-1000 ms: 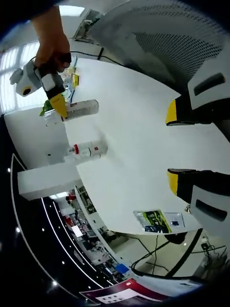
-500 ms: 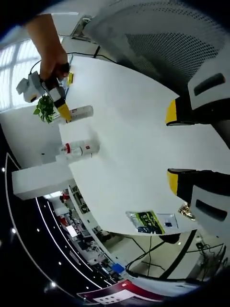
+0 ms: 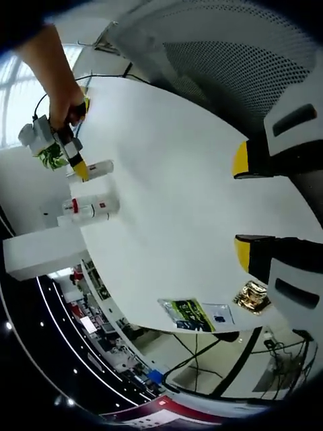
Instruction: Arrange the skincare products in the storage area until every visible bottle or jar stands upright without overlapping.
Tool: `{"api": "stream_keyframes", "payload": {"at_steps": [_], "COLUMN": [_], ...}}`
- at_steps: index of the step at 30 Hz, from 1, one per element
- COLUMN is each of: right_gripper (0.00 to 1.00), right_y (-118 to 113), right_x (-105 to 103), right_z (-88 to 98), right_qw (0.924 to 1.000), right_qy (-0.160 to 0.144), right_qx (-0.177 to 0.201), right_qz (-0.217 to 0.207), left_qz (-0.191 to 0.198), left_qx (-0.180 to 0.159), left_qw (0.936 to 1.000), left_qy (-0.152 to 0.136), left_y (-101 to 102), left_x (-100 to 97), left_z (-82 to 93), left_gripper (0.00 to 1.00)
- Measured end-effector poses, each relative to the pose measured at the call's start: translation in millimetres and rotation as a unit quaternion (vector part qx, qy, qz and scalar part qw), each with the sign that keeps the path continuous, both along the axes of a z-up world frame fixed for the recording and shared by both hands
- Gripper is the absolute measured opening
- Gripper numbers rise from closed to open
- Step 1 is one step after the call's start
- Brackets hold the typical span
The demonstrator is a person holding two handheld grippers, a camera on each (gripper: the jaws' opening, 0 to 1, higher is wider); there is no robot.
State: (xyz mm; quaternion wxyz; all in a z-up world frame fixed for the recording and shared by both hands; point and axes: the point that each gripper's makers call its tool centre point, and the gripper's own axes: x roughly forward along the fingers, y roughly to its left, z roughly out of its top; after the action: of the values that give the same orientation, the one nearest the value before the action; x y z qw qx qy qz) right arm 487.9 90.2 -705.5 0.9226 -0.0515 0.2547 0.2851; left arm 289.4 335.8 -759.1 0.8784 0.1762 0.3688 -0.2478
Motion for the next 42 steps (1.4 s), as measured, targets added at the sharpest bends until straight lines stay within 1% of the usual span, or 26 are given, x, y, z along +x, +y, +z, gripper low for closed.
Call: {"api": "stream_keyframes", "payload": {"at_steps": [4, 5, 6, 7, 10, 12, 15, 19, 23, 24, 26, 29, 31, 33, 35, 36, 38, 39, 41, 42], "right_gripper": [0.2, 0.2, 0.2, 0.2, 0.2, 0.2, 0.2, 0.2, 0.2, 0.2, 0.2, 0.2, 0.2, 0.2, 0.2, 0.2, 0.2, 0.2, 0.2, 0.2], "right_y": [0, -1, 0, 0, -6, -9, -12, -10, -8, -4, -3, 0, 1, -1, -1, -1, -5, -7, -10, -10], "right_x": [7, 10, 14, 16, 24, 27, 31, 39, 46, 47, 50, 57, 60, 63, 63, 64, 64, 63, 62, 62], "right_z": [-6.4, -7.4, -7.4, -7.9, -13.3, -15.0, -15.6, -16.6, -17.1, -15.6, -15.8, -17.5, -18.4, -18.9, -23.4, -19.7, -21.2, -21.0, -21.3, -21.3], "right_qw": [1.0, 0.9998, 0.9989, 0.9985, 0.9986, 0.9982, 0.9984, 0.9988, 0.9989, 0.9988, 0.9984, 0.998, 0.9977, 0.9966, 0.9966, 0.9954, 0.9952, 0.9952, 0.9949, 0.9946], "right_qy": [0.002, 0.003, 0.007, 0.008, 0.0, -0.001, -0.012, -0.027, -0.039, -0.043, -0.055, -0.063, -0.067, -0.08, -0.079, -0.094, -0.096, -0.096, -0.098, -0.099], "right_qx": [0.005, 0.015, 0.041, 0.049, 0.042, 0.045, 0.037, 0.03, 0.018, 0.017, 0.005, -0.001, -0.004, -0.02, -0.021, -0.018, -0.015, -0.004, -0.003, 0.008], "right_qz": [-0.004, -0.01, -0.02, -0.024, -0.032, -0.038, -0.04, -0.03, -0.02, -0.016, -0.008, -0.002, -0.002, -0.007, -0.007, -0.008, -0.013, -0.017, -0.026, -0.03], "left_qz": [0.003, 0.005, 0.007, 0.008, 0.013, 0.008, 0.009, 0.003, 0.003, 0.0, -0.002, -0.001, 0.0, 0.0, 0.0, 0.001, 0.0, -0.002, -0.005, -0.005], "left_qx": [0.008, 0.008, 0.011, 0.014, 0.013, 0.012, 0.014, 0.017, 0.016, 0.018, 0.015, 0.011, 0.01, 0.01, 0.009, 0.009, 0.006, 0.004, 0.003, 0.002], "left_qw": [0.9999, 0.9999, 0.9998, 0.9997, 0.9996, 0.9997, 0.9995, 0.9992, 0.999, 0.9987, 0.9988, 0.9987, 0.9986, 0.9985, 0.9985, 0.9986, 0.9985, 0.9985, 0.9986, 0.9986], "left_qy": [0.013, 0.014, 0.015, 0.019, 0.023, 0.019, 0.026, 0.037, 0.041, 0.048, 0.047, 0.05, 0.052, 0.053, 0.053, 0.053, 0.055, 0.055, 0.053, 0.053], "left_y": [3, 3, 4, 5, 7, 6, 6, 4, 4, 4, 3, 2, 2, 2, 2, 2, 1, 0, -1, -1], "left_x": [-2.5, -2.8, -2.8, -3.1, -4.1, -4.5, -5.8, -8.7, -9.7, -11.4, -11.5, -12.1, -12.2, -12.8, -12.7, -12.7, -13.6, -13.9, -14.0, -14.2], "left_z": [-6.0, -6.4, -7.9, -9.5, -10.5, -10.2, -13.5, -18.4, -20.3, -22.0, -21.7, -21.9, -22.2, -22.8, -22.8, -22.7, -22.6, -22.2, -21.1, -21.0], "left_gripper": [0.33, 0.33, 0.33, 0.34, 0.34, 0.33, 0.33, 0.34, 0.34, 0.34, 0.35, 0.35, 0.35, 0.35, 0.35, 0.35, 0.35, 0.35, 0.35, 0.35]}}
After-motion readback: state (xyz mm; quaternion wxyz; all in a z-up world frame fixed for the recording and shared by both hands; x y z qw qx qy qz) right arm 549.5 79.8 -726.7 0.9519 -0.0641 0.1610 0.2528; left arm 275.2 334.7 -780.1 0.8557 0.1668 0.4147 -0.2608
